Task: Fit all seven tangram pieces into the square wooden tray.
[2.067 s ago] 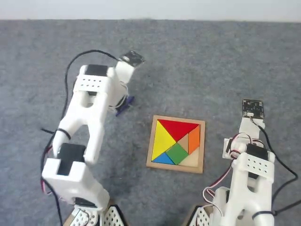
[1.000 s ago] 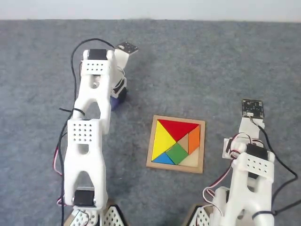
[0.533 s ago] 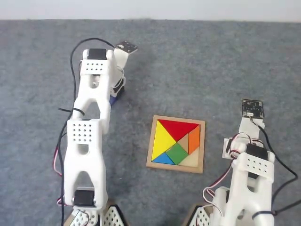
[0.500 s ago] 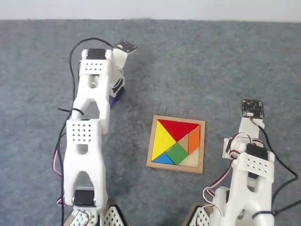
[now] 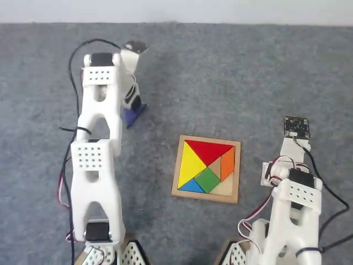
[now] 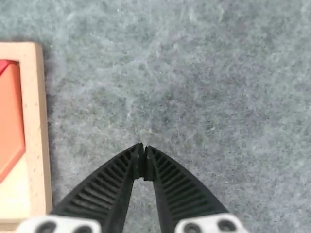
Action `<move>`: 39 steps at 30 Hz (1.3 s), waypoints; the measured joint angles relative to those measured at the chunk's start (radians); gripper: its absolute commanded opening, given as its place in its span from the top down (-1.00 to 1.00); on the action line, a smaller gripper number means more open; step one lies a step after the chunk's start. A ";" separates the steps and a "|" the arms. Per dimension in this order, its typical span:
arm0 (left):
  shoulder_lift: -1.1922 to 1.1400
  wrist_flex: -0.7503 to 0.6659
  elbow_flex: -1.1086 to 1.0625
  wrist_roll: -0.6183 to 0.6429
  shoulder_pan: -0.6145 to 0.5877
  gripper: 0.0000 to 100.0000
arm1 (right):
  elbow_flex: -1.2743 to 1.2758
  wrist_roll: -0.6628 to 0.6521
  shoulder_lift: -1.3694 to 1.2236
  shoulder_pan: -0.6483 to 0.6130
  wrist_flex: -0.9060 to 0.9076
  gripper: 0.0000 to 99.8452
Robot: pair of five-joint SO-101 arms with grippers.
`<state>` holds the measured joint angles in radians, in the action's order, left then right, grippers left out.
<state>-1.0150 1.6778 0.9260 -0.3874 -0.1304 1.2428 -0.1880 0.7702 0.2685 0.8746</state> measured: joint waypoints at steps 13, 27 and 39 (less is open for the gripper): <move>-0.115 0.015 0.092 -0.012 -0.002 0.43 | 0.000 0.000 0.000 0.000 0.000 0.98; -0.133 0.052 0.118 -0.029 0.040 0.66 | 0.000 0.000 0.000 0.000 0.000 0.98; 0.180 0.046 -0.272 0.048 0.120 0.70 | 0.000 0.000 0.000 0.000 0.000 0.98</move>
<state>-0.8355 1.7238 0.6544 -0.3399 -0.0107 1.2428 -0.1880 0.7702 0.2685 0.8746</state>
